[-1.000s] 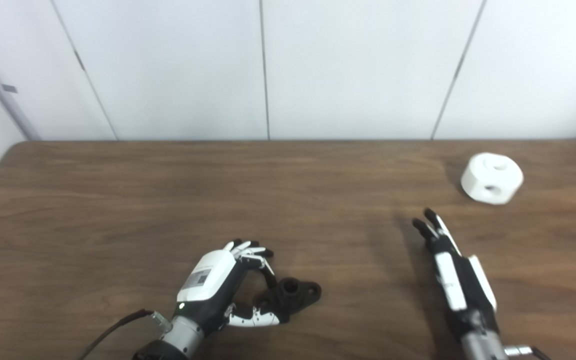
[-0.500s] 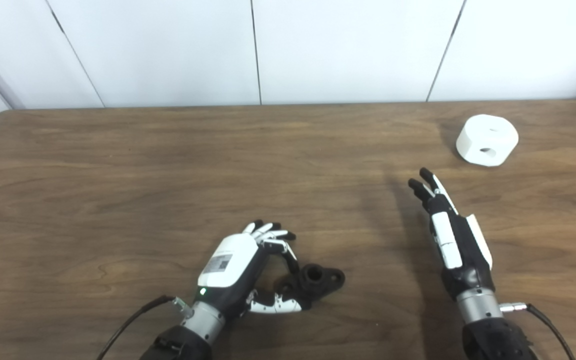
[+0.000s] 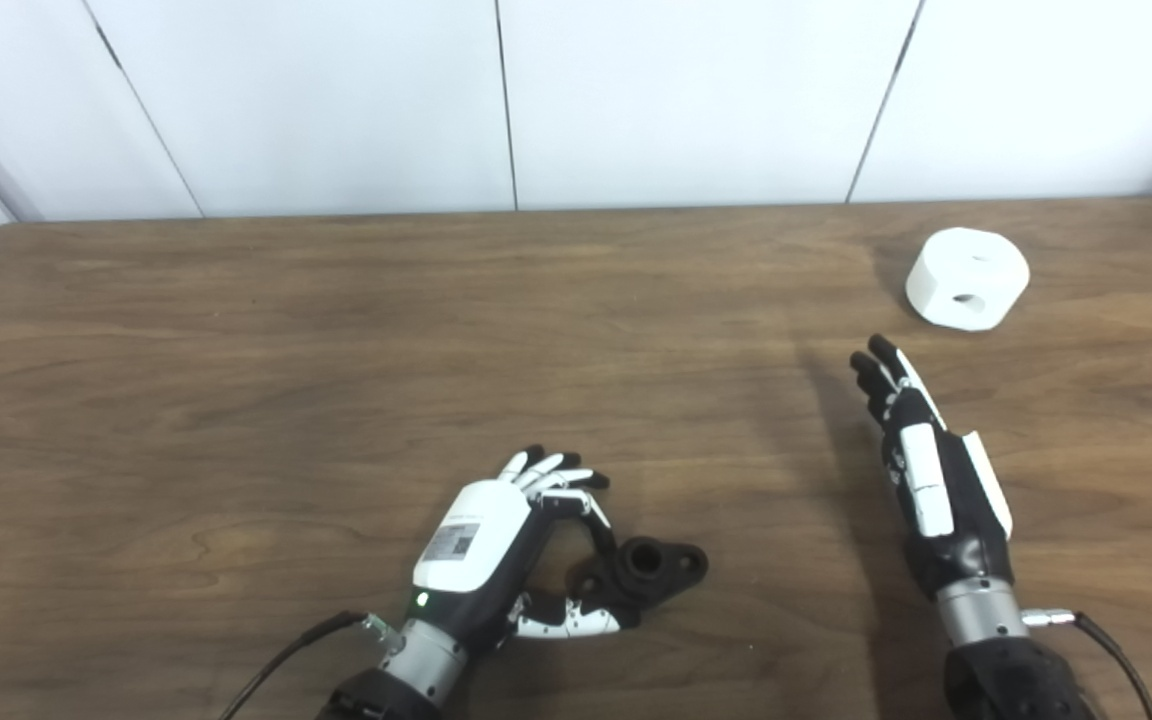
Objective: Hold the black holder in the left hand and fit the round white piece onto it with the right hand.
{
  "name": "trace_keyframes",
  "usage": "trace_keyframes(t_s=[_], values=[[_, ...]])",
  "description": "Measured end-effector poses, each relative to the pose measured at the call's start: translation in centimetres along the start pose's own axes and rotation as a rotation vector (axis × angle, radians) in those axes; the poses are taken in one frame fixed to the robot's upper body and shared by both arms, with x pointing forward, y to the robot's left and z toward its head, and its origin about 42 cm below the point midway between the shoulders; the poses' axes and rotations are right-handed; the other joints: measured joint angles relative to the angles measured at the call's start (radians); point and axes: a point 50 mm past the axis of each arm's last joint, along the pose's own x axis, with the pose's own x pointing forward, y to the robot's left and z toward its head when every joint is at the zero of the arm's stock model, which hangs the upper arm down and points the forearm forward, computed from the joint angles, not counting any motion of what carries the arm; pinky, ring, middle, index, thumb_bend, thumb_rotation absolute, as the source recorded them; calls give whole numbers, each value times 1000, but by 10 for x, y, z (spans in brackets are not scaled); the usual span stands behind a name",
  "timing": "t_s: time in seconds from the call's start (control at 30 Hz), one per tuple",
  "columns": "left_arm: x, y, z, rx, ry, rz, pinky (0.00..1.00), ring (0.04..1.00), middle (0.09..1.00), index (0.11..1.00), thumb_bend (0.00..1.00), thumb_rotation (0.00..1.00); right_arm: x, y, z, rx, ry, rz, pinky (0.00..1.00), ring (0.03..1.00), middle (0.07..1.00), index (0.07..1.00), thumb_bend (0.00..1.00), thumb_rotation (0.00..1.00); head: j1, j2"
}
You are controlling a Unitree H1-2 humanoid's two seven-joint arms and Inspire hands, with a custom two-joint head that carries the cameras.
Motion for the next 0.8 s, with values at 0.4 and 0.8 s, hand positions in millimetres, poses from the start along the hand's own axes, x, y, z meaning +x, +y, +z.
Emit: trace_keyframes(t_s=[0.4,0.8], values=[[4,-3,-3,31,-27,-6,934,865,798,485,522,50,17,-37,27,-214,-49,-43,1000,999,954,967,645,1000,-168,-87],[4,-2,-5,54,-54,11,886,837,780,484,522,49,76,-86,81,-732,-143,-102,942,996,995,992,649,628,-216,-130]])
